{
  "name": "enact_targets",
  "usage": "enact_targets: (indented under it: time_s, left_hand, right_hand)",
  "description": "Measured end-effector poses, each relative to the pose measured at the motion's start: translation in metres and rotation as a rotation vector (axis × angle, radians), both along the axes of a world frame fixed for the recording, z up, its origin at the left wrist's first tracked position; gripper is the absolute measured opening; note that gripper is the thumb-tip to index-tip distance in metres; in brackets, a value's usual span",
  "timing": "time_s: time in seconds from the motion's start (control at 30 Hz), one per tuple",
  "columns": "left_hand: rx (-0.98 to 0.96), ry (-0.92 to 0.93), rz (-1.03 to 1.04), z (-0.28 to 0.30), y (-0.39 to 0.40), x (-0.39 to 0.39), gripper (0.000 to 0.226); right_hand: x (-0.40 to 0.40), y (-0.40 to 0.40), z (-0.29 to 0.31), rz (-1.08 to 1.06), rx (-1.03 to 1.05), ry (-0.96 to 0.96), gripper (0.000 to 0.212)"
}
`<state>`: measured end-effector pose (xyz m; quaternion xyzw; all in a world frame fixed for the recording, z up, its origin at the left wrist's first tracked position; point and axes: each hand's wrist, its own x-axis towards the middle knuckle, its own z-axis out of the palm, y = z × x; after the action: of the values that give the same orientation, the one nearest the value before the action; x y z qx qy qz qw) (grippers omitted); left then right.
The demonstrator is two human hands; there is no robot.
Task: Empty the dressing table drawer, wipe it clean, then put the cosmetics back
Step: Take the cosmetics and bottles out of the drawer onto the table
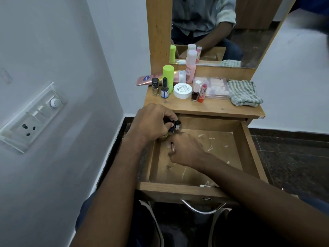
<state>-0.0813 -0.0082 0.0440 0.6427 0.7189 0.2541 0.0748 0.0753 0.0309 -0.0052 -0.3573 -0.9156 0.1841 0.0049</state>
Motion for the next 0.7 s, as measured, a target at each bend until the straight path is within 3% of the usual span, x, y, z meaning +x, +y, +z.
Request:
enact_targets:
  time_s: [0.1,0.27,0.7]
  left_hand:
    - [-0.06,0.062,0.006,-0.002,-0.002,-0.003,0.03]
    - [-0.096,-0.011,0.022,-0.006,-0.005,-0.013,0.035]
    - [-0.131,-0.079,-0.009,-0.009,-0.006,-0.015,0.032]
  right_hand:
    - [0.01,0.01,0.001,-0.045,-0.06,0.064,0.014]
    - [0.021,0.025,0.012,-0.169,-0.161,0.263,0.012]
    - [0.022,0.026,0.016,-0.223,-0.153,0.485,0.027]
